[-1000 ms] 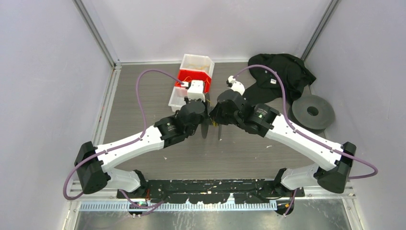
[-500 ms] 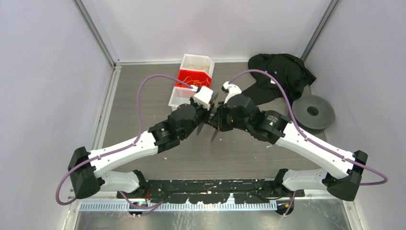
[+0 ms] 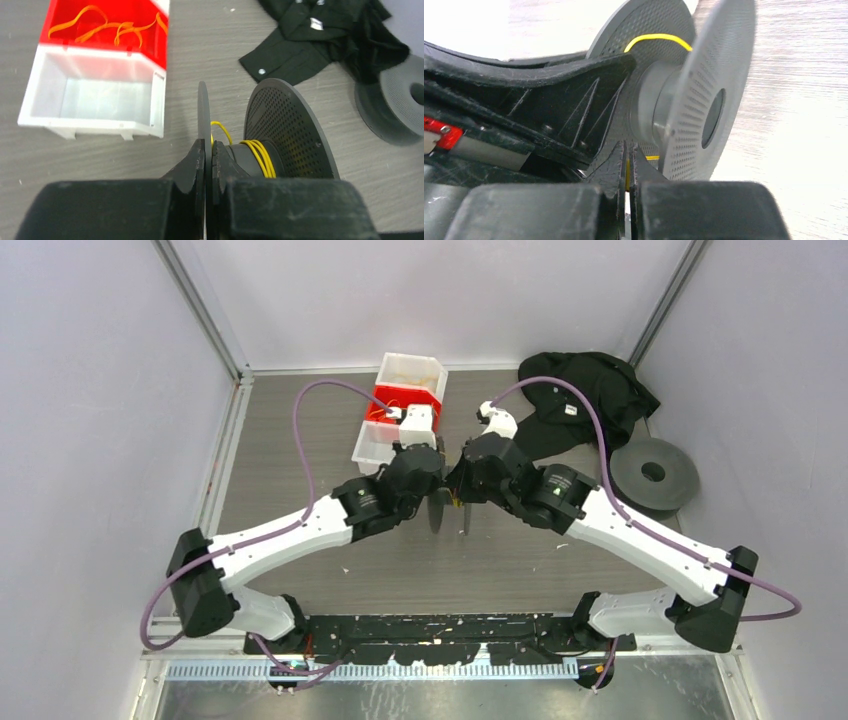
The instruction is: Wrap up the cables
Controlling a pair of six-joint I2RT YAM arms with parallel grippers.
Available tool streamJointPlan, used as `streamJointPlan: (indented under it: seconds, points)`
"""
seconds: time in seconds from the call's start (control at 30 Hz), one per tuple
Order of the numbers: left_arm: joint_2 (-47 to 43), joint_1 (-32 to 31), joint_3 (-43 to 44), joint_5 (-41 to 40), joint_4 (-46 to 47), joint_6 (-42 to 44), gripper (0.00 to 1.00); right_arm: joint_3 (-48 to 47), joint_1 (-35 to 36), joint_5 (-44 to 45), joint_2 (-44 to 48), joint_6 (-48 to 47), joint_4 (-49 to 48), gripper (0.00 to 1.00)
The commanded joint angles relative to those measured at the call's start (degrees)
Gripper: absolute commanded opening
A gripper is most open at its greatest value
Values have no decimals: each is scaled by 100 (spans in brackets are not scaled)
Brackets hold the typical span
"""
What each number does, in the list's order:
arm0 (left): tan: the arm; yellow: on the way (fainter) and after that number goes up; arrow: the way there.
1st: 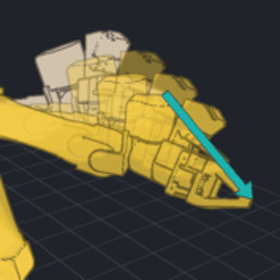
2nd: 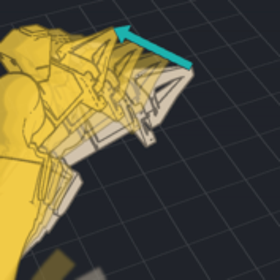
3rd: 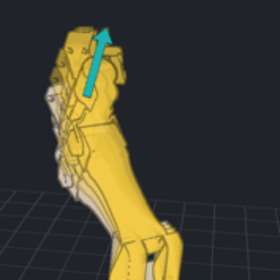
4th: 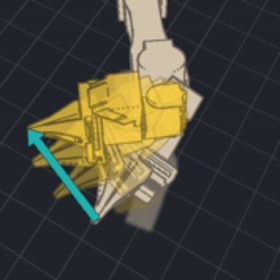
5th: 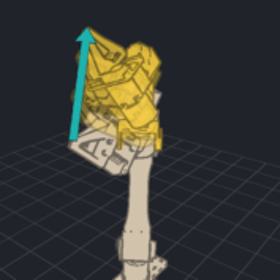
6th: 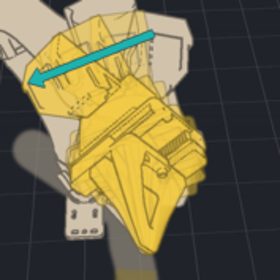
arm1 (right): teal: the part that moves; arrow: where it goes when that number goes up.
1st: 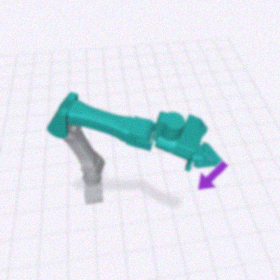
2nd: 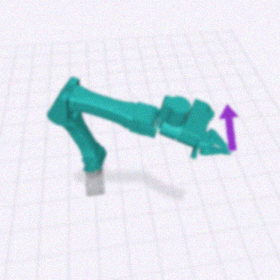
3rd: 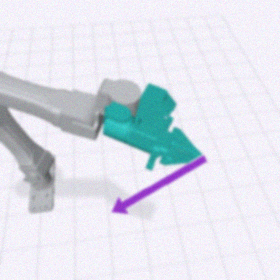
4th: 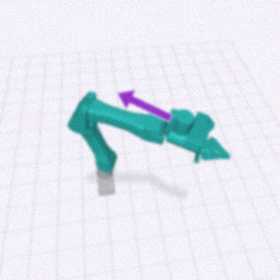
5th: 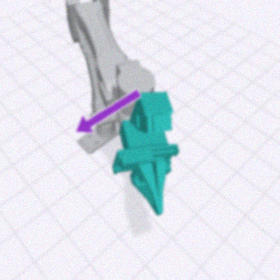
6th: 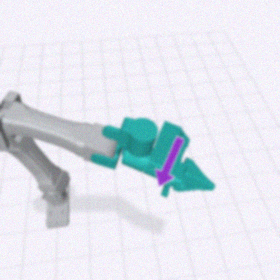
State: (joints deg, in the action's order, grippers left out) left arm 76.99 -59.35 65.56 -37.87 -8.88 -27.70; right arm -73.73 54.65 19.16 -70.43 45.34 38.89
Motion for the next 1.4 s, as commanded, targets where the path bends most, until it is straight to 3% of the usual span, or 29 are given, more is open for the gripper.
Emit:
streamJointPlan:
  seconds: [0.0,0.2,0.47,0.7,0.93,1.1,1.37]
  points:
    - [315,29,630,-610,-2089,-2187,0,-113,-404,2323,-153,111,160,0]
    - [1027,37,1328,-747,-3572,-3671,0,306,-436,2759,-394,128,-101,0]
    - [1174,32,1083,-585,-3469,-4256,0,933,-553,2589,-419,599,-463,0]
    - [707,36,450,-583,-2568,-4068,0,1225,-598,2297,-210,1113,-741,0]
    - [984,396,1198,-95,-3349,-3652,0,1493,-621,2106,256,589,-728,0]
    - [1186,703,1556,441,-3784,-3520,0,2177,-618,1905,1141,304,-1056,0]
    - [1749,801,2601,674,-4531,-3664,1,2707,-621,1157,1761,-271,-1076,0]
